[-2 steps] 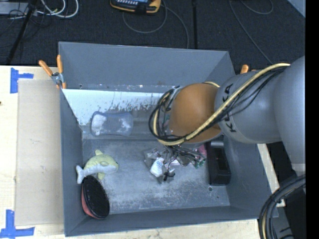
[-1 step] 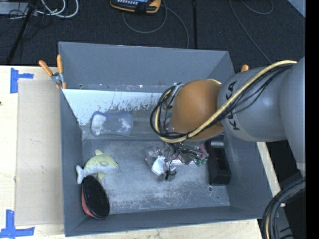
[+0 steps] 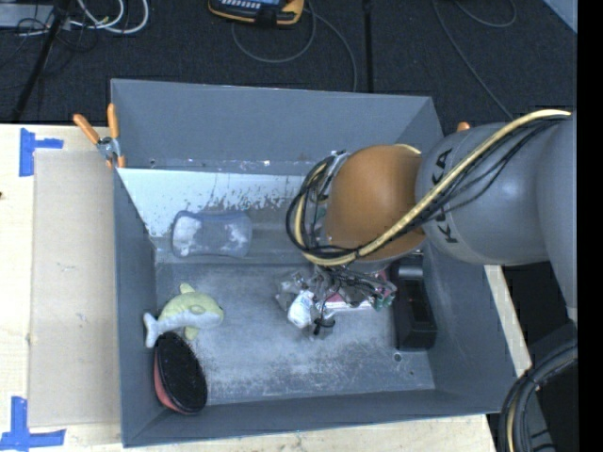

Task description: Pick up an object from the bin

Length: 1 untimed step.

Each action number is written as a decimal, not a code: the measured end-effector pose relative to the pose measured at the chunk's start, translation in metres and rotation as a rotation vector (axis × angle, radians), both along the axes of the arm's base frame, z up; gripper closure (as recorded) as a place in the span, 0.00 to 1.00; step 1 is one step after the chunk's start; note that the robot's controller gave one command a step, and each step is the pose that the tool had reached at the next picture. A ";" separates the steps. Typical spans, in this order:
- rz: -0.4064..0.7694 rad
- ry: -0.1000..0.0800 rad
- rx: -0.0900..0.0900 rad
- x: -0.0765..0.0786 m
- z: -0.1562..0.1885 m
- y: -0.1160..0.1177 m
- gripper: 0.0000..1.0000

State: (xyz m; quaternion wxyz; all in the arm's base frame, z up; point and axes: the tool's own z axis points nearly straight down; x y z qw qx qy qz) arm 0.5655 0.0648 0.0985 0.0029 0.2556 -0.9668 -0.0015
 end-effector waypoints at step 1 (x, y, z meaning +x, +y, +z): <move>0.000 0.003 0.000 -0.001 0.008 0.000 1.00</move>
Offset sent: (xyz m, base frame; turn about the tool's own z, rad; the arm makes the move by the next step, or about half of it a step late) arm 0.0000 -0.0001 0.0193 0.0000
